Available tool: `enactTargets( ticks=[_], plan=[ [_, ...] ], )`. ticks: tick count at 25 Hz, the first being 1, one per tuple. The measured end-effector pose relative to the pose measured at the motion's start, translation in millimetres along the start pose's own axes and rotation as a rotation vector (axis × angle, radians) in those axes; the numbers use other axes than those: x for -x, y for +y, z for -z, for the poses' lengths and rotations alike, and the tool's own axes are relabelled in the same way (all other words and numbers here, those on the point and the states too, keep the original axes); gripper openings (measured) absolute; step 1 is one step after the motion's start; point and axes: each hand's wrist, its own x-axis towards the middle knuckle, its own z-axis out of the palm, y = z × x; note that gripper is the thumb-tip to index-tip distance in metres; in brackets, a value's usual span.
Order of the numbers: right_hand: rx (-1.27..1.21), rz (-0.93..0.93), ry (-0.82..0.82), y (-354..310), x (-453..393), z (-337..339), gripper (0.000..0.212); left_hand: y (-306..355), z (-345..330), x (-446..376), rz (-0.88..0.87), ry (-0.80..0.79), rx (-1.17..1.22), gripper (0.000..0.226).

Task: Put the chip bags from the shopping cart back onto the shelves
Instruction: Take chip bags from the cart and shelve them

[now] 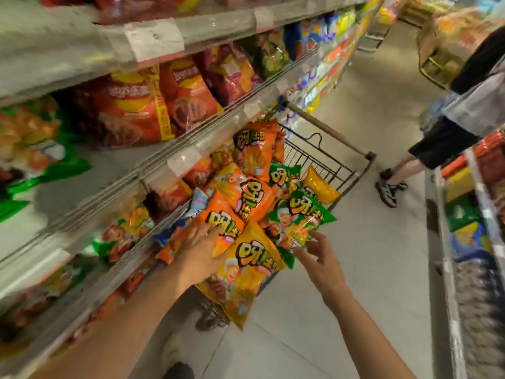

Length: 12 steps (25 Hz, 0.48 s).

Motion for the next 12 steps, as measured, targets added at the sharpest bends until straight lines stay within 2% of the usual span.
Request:
enactTargets(
  ticks=[3,5,7,9,12],
  plan=[
    [-0.013,-0.139,0.051,-0.4,-32.7,-9.7,0.060,-32.0,8.1,-62.0,0.116,0.017,0.086,0.087],
    [-0.030,-0.213,0.116,5.2,-52.2,-15.4,0.057,-48.5,3.0,-93.8,0.210,-0.068,0.108,0.101],
    [-0.039,-0.297,0.174,13.1,-65.4,-18.2,0.066,-57.1,-9.0,-111.6,0.291,-0.137,0.152,0.110],
    [-0.020,-0.361,0.204,19.2,-77.7,-18.4,0.082,-61.7,-18.8,-118.6,0.338,-0.138,0.191,0.111],
    [-0.076,-0.435,0.212,29.7,-100.4,-16.8,0.089,-71.2,-25.0,-119.6,0.343,-0.124,0.186,0.105]
  ],
)
